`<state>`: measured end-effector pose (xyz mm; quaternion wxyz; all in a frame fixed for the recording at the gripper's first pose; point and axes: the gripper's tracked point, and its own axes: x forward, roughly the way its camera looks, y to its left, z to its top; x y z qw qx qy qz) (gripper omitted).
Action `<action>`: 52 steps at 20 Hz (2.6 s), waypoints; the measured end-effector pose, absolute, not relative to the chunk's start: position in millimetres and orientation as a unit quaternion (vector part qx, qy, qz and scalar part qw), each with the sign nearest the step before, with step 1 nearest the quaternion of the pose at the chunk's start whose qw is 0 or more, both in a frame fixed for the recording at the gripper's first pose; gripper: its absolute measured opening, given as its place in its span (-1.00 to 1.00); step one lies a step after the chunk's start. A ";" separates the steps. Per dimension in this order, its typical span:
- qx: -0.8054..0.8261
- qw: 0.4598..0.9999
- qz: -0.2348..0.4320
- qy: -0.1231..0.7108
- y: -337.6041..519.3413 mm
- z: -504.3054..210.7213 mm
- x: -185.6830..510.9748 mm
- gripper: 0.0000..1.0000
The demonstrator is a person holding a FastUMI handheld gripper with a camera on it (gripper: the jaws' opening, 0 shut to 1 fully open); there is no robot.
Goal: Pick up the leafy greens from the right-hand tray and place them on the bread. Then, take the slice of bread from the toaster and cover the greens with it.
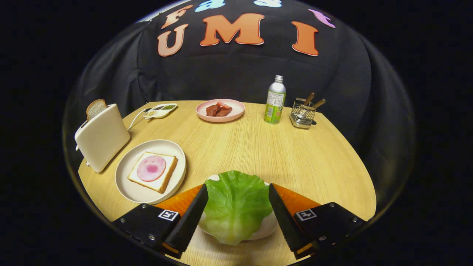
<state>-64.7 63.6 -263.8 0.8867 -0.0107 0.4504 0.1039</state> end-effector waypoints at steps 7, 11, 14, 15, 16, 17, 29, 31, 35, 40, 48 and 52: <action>-0.017 0.863 0.097 0.496 60.6 -294.1 -72.5 0.94; -0.017 0.851 0.102 0.515 68.2 -305.8 -75.5 0.86; -0.016 0.844 0.107 0.525 71.7 -310.6 -78.7 0.79; -0.013 0.844 0.108 0.525 73.5 -310.8 -78.0 0.74; -0.010 0.842 0.112 0.527 75.5 -310.5 -78.8 0.67; -0.009 0.843 0.114 0.526 76.8 -310.3 -76.6 0.55; 0.008 0.852 0.109 0.512 77.2 -311.5 -67.9 -0.90; 0.025 0.856 0.117 0.503 82.0 -304.3 -64.5 -0.91; 0.060 0.867 0.130 0.477 91.9 -284.1 -57.5 -0.92; 0.096 0.876 0.149 0.448 106.2 -256.2 -46.7 -0.92; 0.104 0.875 0.201 0.428 156.6 -239.0 -32.4 -0.92; 0.117 0.869 0.229 0.424 187.9 -233.9 -27.2 -0.92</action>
